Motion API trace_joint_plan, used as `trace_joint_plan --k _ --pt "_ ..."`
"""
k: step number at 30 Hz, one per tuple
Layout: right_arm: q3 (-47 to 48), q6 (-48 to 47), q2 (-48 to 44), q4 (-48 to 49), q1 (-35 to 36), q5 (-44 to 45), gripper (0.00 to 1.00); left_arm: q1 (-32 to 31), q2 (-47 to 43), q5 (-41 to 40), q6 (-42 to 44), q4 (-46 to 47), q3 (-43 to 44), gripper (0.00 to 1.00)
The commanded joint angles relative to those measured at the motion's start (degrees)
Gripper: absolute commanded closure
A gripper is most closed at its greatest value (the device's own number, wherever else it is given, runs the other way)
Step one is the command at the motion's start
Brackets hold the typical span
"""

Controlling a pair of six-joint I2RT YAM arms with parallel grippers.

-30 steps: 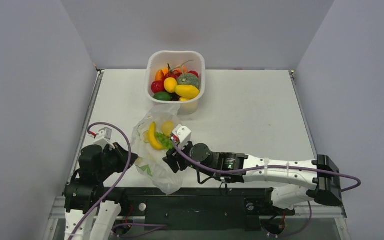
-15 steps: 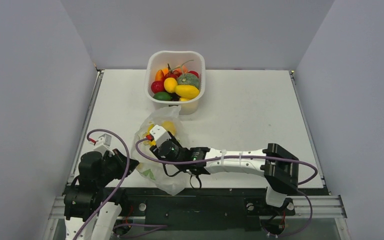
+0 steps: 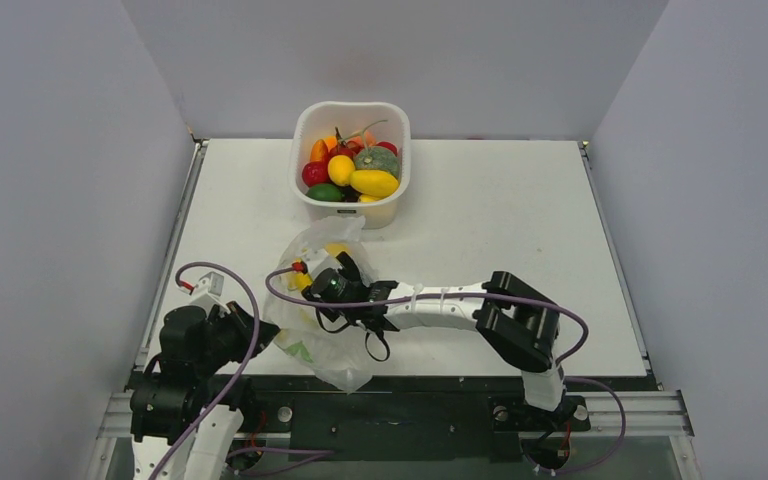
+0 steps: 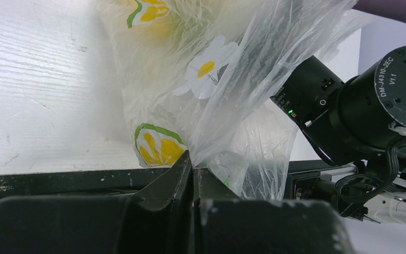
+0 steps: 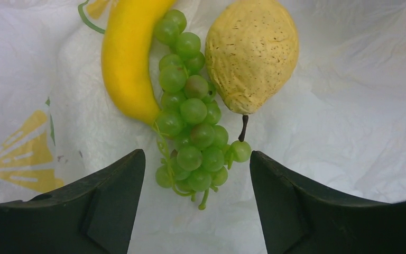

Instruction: Take the fake fruits out of the plastic bag

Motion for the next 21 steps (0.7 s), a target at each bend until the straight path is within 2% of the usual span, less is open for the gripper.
trace_joint_plan --k 1,6,12,14,16,17,19,21 --pt "2.5 -1.9 1.4 2.9 -0.7 -3.9 0.31 0.2 -0.8 0.8 -0.2 0.5 -1.1 1.00" --pt "4.1 0.8 5.5 2.6 -1.4 -5.8 0.32 0.2 -1.0 1.2 -0.7 0.8 -1.3 1.00" --pt "5.7 1.0 7.4 1.7 -1.6 -5.2 0.40 0.3 -1.3 1.0 -0.7 -0.2 -1.0 1.00" --pt "6.1 1.0 7.9 1.8 -1.9 -5.8 0.46 0.3 -1.7 1.0 -0.7 -0.5 -1.3 1.00" --pt "6.9 1.1 8.3 1.2 -2.1 -6.4 0.57 0.3 -1.8 0.8 -0.9 -0.9 -1.3 1.00" --pt "7.3 1.1 8.3 0.8 -2.1 -6.5 0.66 0.2 -2.0 0.9 -1.0 -0.9 -1.4 1.00" --pt "7.3 1.1 7.7 0.6 -2.1 -6.6 0.77 0.3 -2.2 1.2 -1.2 -0.8 -1.5 1.00" --pt "6.9 0.8 6.4 0.8 -1.8 -6.6 0.85 0.3 -2.4 0.9 -1.3 -1.0 -1.6 1.00"
